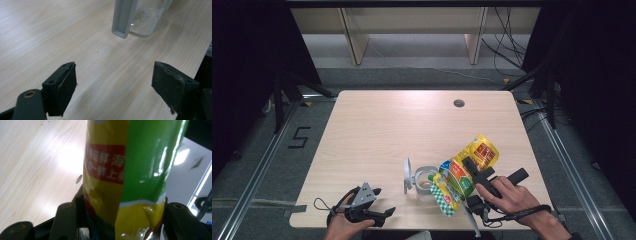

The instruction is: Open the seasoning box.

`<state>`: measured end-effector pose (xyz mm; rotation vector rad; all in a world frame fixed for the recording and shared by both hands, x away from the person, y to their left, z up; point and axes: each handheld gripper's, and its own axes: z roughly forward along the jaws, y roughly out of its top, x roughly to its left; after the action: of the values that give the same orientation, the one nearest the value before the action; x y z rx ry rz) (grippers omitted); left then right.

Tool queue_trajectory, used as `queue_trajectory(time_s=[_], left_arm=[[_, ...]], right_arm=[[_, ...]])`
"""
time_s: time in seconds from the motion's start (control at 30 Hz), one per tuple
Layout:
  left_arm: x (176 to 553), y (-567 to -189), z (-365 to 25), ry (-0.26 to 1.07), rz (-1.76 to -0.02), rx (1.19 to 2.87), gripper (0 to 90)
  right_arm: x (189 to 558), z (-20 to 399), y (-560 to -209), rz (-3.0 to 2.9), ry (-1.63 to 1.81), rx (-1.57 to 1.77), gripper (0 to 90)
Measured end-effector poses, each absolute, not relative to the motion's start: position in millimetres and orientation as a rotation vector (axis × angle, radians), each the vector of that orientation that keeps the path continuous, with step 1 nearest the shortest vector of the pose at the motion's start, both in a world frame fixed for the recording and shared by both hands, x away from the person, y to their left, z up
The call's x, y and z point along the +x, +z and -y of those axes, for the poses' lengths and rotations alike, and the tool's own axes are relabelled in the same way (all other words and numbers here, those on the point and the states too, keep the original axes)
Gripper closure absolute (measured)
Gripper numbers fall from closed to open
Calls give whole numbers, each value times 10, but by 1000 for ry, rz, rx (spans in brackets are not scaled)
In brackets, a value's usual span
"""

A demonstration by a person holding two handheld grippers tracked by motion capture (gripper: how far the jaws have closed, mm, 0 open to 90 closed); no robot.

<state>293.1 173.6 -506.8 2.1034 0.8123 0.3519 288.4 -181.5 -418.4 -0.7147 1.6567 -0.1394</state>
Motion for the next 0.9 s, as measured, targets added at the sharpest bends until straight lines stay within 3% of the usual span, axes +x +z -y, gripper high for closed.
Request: queue_trajectory(time_s=[0.9], left_arm=[[2926,-5097,-1706,333,-818,2077,194]], right_arm=[[2882,1812,-4177,-1663,-156,-729,510]])
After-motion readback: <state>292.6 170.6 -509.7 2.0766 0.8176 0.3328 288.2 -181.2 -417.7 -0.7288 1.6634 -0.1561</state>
